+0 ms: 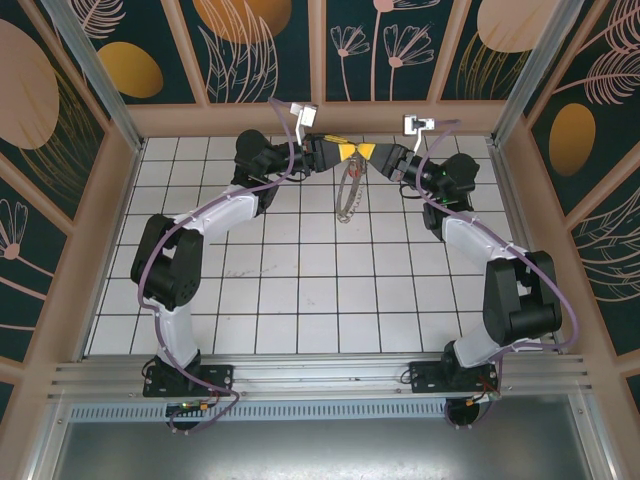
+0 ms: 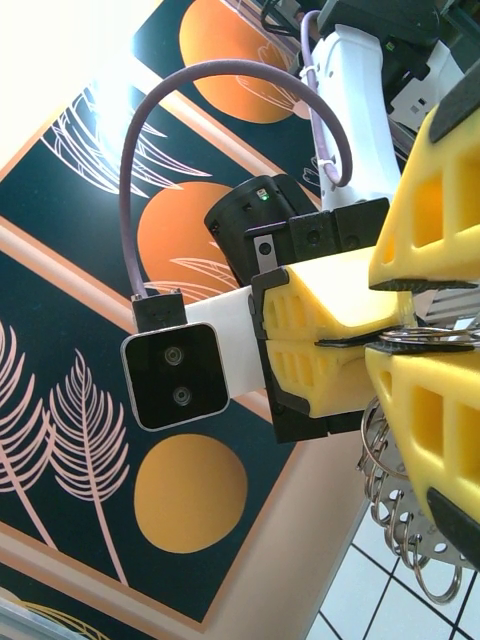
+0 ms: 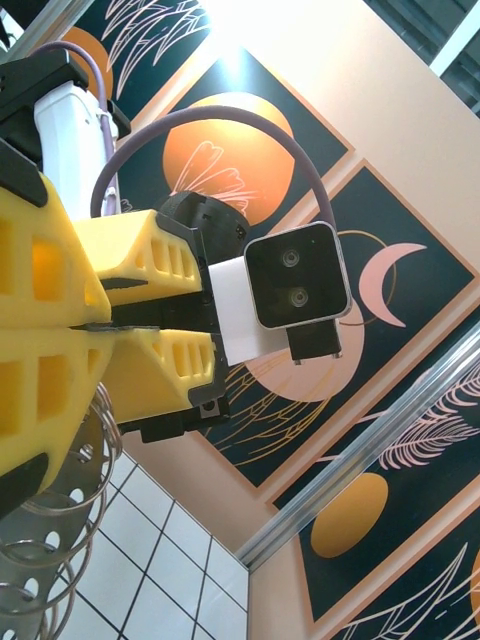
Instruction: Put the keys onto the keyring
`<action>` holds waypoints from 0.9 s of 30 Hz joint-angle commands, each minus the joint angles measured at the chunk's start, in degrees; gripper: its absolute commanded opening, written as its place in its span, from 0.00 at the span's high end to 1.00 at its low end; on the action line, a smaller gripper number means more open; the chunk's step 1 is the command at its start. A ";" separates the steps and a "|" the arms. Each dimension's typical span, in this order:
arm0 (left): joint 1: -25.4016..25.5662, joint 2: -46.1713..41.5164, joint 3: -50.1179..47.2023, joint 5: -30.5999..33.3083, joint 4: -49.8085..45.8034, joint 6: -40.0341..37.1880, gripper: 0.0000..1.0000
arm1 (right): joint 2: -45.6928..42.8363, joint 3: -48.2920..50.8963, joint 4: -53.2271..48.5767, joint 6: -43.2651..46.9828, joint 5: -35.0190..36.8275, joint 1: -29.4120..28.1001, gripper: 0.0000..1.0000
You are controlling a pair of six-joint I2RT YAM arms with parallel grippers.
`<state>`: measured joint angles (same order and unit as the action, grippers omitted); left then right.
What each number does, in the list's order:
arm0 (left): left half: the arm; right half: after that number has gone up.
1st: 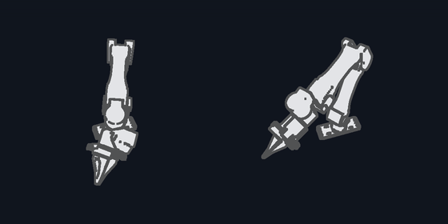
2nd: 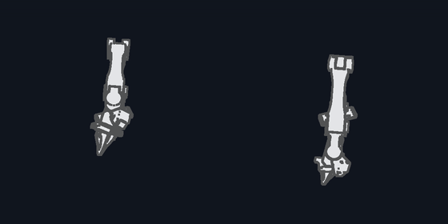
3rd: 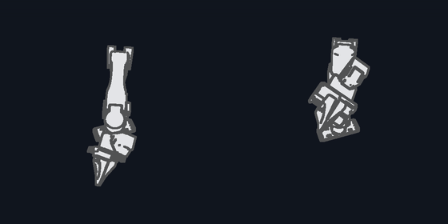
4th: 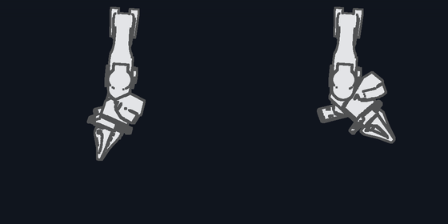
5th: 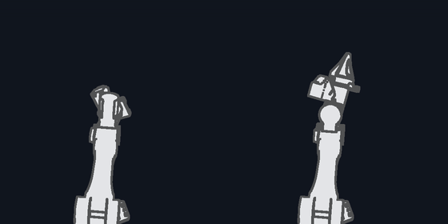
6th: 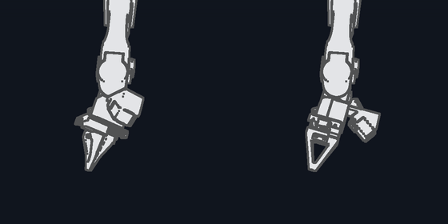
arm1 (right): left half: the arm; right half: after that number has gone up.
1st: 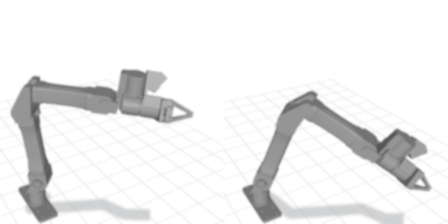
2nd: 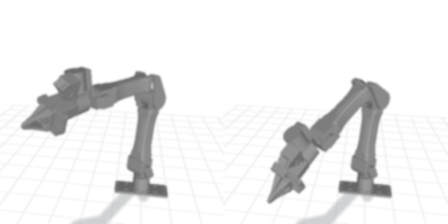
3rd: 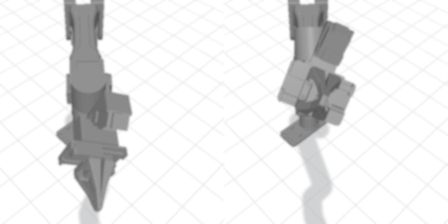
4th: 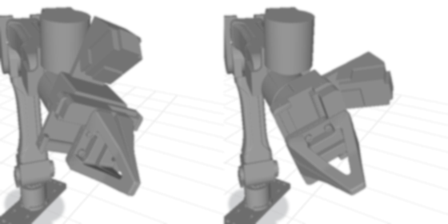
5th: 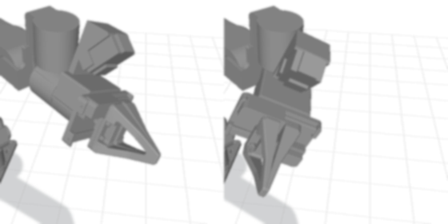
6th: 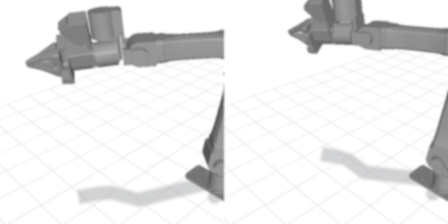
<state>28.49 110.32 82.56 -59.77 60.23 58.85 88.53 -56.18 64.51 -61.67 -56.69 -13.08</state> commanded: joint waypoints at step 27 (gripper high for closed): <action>1.04 -1.91 0.72 0.47 -6.61 -8.18 1.00 | 1.12 -1.60 3.43 -0.75 1.33 -0.12 1.00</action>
<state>28.49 110.08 82.56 -58.35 54.98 53.10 89.43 -56.21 65.14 -61.91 -56.47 -12.99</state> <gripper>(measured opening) 0.059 0.051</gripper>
